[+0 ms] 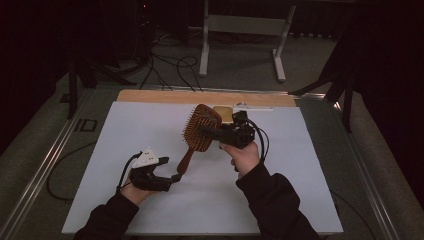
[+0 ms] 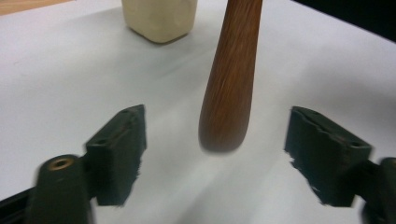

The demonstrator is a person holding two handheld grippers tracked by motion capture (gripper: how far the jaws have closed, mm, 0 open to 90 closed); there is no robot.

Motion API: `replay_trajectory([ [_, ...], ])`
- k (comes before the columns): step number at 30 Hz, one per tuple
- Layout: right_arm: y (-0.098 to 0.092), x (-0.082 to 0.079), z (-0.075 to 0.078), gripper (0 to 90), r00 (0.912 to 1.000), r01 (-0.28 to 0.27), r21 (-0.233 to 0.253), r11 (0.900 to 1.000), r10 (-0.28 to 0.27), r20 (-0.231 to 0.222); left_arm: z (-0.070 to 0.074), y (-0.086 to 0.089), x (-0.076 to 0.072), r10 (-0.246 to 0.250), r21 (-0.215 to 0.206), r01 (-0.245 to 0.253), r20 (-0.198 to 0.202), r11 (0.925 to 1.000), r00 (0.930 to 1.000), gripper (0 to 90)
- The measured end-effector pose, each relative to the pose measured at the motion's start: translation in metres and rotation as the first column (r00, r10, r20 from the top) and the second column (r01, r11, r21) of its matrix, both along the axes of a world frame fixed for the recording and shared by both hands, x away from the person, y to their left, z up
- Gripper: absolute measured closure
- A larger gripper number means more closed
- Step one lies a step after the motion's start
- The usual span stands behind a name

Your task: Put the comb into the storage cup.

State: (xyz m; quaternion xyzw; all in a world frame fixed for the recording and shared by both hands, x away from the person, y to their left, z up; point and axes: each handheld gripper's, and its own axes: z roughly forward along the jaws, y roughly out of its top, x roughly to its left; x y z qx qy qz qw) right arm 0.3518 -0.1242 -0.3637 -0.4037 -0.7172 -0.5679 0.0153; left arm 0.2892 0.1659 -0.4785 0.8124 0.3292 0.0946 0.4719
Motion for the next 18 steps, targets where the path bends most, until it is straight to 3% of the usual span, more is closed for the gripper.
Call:
replay_trajectory([
  [2, -0.003, 0.001, 0.004, 54.3, 1.0, 0.004, -0.003, 1.0, -0.004, 0.006, 0.0, 0.002, -0.001, -0.003, 0.003, 0.003, 0.0, 1.0, 1.0, 17.1],
  [5, -0.009, 0.001, 0.011, 54.3, 0.9995, 0.012, -0.014, 1.0, -0.011, 0.03, 0.001, 0.008, -0.004, -0.048, -0.026, 0.048, -0.01, 0.9985, 0.9988, 9.0],
  [8, -0.012, 0.002, 0.014, 54.3, 0.9992, 0.019, -0.016, 1.0, -0.018, 0.036, 0.001, 0.012, -0.006, -0.049, -0.024, 0.049, 0.001, 0.9985, 0.9988, 4.7],
  [10, -0.015, 0.003, 0.016, 54.3, 0.9988, 0.023, -0.021, 0.999, -0.023, 0.044, 0.002, 0.014, -0.008, -0.044, -0.016, 0.044, 0.012, 0.9989, 0.999, 2.4],
  [15, -0.021, 0.005, 0.023, 54.3, 0.9981, 0.032, -0.028, 0.999, -0.031, 0.053, 0.001, 0.03, -0.012, -0.019, -0.061, 0.021, 0.037, 0.9979, 0.9991, 0.0],
  [18, -0.024, 0.007, 0.025, 54.4, 0.9977, 0.038, -0.029, 0.999, -0.036, 0.057, 0.0, 0.035, -0.013, 0.002, -0.065, 0.001, 0.048, 0.9979, 0.9989, 0.0],
])
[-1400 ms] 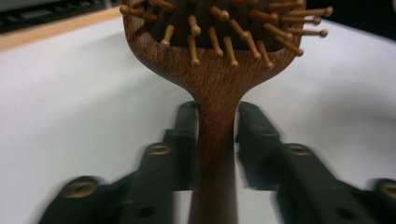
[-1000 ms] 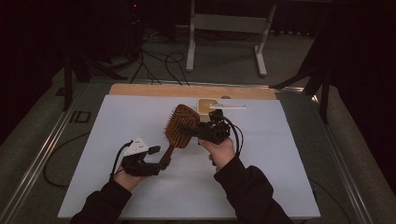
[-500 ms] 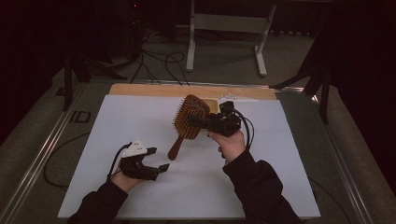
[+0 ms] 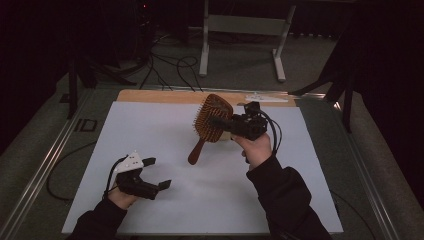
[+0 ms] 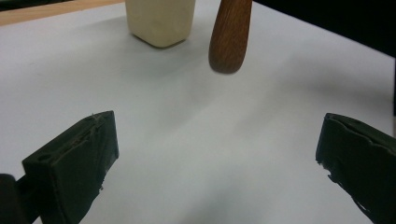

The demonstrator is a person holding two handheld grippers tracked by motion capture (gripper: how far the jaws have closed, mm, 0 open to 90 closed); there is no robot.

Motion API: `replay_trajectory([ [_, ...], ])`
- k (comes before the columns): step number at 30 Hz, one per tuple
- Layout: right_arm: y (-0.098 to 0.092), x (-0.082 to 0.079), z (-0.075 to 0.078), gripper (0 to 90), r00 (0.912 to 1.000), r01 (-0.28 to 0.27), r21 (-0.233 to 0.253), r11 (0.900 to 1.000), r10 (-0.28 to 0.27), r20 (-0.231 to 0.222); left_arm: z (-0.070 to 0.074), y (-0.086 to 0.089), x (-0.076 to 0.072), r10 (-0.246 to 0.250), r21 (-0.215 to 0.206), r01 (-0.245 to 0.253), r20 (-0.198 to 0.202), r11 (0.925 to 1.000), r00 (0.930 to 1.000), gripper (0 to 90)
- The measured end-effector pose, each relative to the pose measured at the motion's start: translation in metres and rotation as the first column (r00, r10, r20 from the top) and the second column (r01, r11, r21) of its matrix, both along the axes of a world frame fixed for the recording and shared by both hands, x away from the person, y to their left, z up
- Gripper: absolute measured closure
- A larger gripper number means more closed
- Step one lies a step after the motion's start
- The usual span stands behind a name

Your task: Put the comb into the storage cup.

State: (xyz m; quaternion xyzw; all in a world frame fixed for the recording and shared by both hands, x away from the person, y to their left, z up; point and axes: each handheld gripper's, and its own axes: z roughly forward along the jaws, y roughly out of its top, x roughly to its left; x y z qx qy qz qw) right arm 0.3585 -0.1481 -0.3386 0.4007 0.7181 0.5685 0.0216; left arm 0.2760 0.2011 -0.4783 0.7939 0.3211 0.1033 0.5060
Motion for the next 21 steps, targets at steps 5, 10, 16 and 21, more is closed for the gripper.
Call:
replay_trajectory([
  [5, -0.007, 0.004, 0.012, 54.3, 0.9996, 0.015, 0.0, 1.0, -0.015, 0.023, -0.006, 0.014, -0.004, 0.015, 0.007, -0.015, -0.005, 0.9999, 0.9999, 0.0],
  [10, -0.013, 0.007, 0.021, 54.3, 0.9987, 0.03, 0.003, 1.0, -0.03, 0.041, -0.009, 0.02, -0.008, 0.014, 0.027, -0.014, 0.01, 0.9995, 0.9999, 0.0],
  [16, -0.023, 0.011, 0.036, 54.3, 0.9965, 0.057, 0.012, 0.998, -0.058, 0.061, -0.015, 0.029, -0.012, 0.024, 0.023, -0.024, 0.01, 0.9995, 0.9997, 0.0],
  [21, -0.031, 0.018, 0.047, 54.4, 0.9937, 0.082, 0.015, 0.997, -0.083, 0.076, -0.018, 0.036, -0.016, 0.042, 0.033, -0.043, 0.016, 0.9985, 0.999, 0.0],
])
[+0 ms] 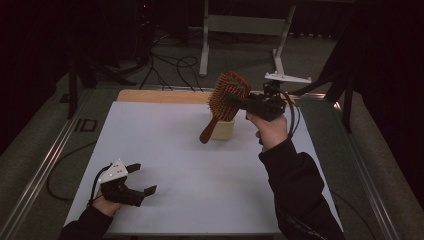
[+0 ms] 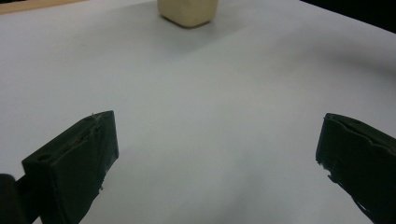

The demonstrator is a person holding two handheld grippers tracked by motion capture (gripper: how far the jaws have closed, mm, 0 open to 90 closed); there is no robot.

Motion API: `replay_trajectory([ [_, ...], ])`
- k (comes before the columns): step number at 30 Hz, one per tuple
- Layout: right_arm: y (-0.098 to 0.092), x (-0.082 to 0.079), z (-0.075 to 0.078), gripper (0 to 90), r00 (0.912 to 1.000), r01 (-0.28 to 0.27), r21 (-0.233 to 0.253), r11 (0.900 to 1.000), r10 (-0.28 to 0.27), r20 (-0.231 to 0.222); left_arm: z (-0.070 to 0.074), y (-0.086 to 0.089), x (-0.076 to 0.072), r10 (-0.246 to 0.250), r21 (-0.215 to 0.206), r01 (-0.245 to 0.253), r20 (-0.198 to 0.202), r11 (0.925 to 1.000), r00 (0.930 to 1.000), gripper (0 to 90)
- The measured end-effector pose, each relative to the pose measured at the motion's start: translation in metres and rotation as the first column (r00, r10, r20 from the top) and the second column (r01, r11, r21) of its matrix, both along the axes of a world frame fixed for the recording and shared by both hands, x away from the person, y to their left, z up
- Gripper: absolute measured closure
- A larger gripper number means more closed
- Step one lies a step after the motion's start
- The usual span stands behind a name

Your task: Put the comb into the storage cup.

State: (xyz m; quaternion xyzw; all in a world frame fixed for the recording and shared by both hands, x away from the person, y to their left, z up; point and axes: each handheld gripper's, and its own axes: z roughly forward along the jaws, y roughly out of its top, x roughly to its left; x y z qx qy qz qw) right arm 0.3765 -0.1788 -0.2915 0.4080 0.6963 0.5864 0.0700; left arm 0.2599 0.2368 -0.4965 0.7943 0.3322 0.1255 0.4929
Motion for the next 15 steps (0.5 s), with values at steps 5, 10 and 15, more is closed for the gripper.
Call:
replay_trajectory([
  [5, -0.005, 0.007, 0.008, 54.4, 0.9997, 0.023, -0.004, 1.0, -0.023, 0.01, -0.001, 0.002, -0.001, 0.008, 0.0, -0.008, 0.004, 1.0, 1.0, 0.0],
  [10, -0.013, 0.017, 0.019, 54.4, 0.9978, 0.06, 0.0, 0.998, -0.06, 0.027, -0.002, 0.003, -0.001, 0.014, 0.0, -0.014, 0.018, 0.9999, 0.9998, 0.0],
  [15, -0.019, 0.023, 0.026, 54.4, 0.9953, 0.09, -0.006, 0.996, -0.09, 0.037, -0.003, 0.003, -0.002, 0.01, 0.003, -0.01, 0.016, 0.9999, 0.9998, 0.0],
])
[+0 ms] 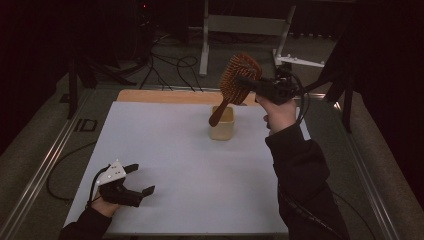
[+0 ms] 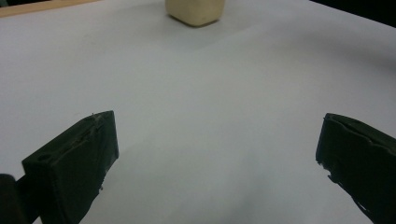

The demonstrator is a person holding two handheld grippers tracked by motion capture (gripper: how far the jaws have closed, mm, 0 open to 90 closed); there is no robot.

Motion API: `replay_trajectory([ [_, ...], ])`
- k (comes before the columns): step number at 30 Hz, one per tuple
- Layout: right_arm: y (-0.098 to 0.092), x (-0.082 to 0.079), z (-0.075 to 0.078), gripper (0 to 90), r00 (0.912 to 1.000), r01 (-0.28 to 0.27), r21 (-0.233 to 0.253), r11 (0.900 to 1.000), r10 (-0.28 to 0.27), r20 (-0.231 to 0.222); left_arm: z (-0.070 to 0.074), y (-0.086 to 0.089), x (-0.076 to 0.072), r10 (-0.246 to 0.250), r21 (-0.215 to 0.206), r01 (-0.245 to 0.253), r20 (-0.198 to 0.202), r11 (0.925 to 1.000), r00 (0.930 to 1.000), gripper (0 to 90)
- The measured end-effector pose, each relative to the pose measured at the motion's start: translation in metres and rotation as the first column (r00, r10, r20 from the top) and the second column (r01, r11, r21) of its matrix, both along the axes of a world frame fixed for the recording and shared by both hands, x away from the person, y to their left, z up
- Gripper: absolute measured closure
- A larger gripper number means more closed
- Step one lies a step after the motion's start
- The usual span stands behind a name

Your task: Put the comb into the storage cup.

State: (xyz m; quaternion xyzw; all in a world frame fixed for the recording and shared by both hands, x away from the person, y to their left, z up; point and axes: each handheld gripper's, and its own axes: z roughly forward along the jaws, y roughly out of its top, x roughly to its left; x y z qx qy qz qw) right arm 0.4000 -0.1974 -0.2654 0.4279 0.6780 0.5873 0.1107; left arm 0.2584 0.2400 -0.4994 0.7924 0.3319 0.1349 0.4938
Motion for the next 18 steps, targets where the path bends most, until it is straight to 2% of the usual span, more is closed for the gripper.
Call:
replay_trajectory([
  [10, -0.008, 0.017, 0.004, 54.4, 0.9973, 0.071, -0.032, 0.997, -0.07, 0.019, 0.002, 0.0, -0.001, 0.002, -0.017, -0.002, 0.017, 0.9999, 0.9998, 0.0],
  [18, -0.006, 0.033, -0.009, 54.4, 0.9946, 0.104, -0.051, 0.993, -0.104, 0.006, 0.002, 0.0, -0.002, 0.0, -0.014, 0.0, 0.027, 0.9999, 0.9996, 0.0],
])
